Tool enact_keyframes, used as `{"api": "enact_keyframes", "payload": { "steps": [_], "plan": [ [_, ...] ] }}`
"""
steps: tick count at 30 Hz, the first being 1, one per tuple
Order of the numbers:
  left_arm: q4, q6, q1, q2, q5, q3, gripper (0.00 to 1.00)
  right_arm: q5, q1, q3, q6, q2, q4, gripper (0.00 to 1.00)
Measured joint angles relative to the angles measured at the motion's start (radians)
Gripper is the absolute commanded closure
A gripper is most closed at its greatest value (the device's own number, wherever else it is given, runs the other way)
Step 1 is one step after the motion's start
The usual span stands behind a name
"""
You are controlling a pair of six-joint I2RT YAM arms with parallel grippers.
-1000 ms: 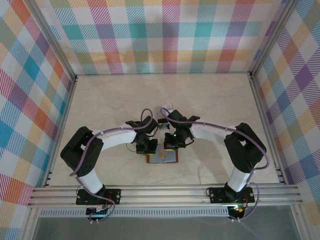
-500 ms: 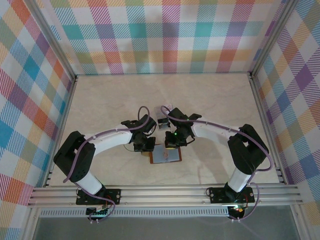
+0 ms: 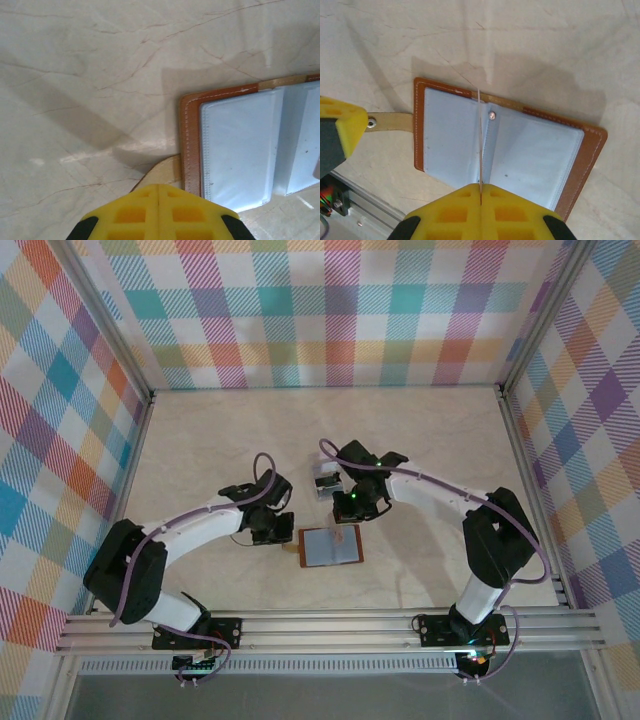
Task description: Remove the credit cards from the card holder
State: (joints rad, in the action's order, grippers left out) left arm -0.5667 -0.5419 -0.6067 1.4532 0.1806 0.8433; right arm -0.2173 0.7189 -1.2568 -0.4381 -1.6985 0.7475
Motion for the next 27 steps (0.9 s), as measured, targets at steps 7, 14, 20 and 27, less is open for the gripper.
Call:
{"api": "enact_keyframes", "payload": {
  "steps": [7,14,20,27],
  "plan": [
    [0.005,-0.003,0.057,-0.053,0.028,-0.048,0.94,0.035,0.000,-0.082,0.393,0.001,0.040,1.00],
    [0.004,0.004,0.089,-0.068,0.039,-0.055,0.94,0.134,0.000,-0.190,0.929,0.001,0.110,1.00],
    [0.002,0.012,0.094,-0.093,0.039,-0.056,0.94,0.204,-0.010,-0.328,1.298,-0.041,0.192,1.00],
    [-0.005,0.013,0.095,-0.102,0.039,-0.056,0.94,0.247,-0.039,-0.502,1.534,-0.134,0.254,1.00]
  ]
}}
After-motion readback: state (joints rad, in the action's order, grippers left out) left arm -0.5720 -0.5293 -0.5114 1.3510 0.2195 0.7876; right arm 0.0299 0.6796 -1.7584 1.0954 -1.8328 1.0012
